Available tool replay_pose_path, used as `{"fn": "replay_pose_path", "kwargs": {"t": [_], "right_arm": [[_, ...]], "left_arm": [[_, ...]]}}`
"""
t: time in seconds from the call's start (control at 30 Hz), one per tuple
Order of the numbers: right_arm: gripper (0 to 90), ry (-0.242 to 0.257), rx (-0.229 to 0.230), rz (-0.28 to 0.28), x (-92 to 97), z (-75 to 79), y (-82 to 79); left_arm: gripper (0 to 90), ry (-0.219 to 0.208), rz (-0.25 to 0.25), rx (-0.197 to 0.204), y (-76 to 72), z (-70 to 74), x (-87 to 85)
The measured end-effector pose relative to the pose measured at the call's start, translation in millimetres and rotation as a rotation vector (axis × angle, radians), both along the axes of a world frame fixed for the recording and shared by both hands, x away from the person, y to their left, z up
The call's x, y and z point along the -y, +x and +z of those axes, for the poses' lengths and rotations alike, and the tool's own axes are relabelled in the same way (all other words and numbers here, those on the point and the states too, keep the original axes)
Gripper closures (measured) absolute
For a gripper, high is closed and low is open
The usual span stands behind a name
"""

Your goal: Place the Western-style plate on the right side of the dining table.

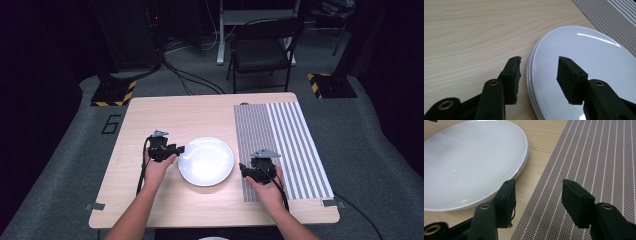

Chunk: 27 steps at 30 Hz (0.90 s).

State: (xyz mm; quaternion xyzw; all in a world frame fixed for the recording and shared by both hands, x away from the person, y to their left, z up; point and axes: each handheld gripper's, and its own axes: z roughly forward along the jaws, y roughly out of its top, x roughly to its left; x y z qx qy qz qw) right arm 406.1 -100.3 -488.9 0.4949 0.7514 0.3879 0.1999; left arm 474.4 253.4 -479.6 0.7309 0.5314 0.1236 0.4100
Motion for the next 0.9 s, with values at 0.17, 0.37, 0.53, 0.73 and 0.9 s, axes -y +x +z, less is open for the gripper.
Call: {"fn": "replay_pose_path", "kwargs": {"t": [0.17,0.37,0.53,0.73,0.9], "right_arm": [[45.6,0.005,0.000,-0.012,1.2,-2.0,3.2],[45.6,0.004,0.007,-0.010,1.5,-7.7,0.8],[45.7,-0.014,-0.015,-0.001,0.2,-15.0,-1.4],[45.5,0.009,-0.022,-0.010,2.9,-14.5,-0.1],[45.4,0.016,-0.025,-0.015,3.5,-15.5,0.5]], "left_arm": [[54.5,-0.012,-0.026,-0.020,-2.7,-5.1,1.6],[55.0,-0.002,-0.041,-0.033,-3.8,-9.5,2.2],[55.3,-0.030,-0.051,-0.041,-4.2,-10.6,0.0],[56.0,-0.048,-0.055,-0.055,-4.0,-11.3,0.5],[55.8,-0.048,-0.053,-0.055,-4.0,-11.7,0.6]]}}
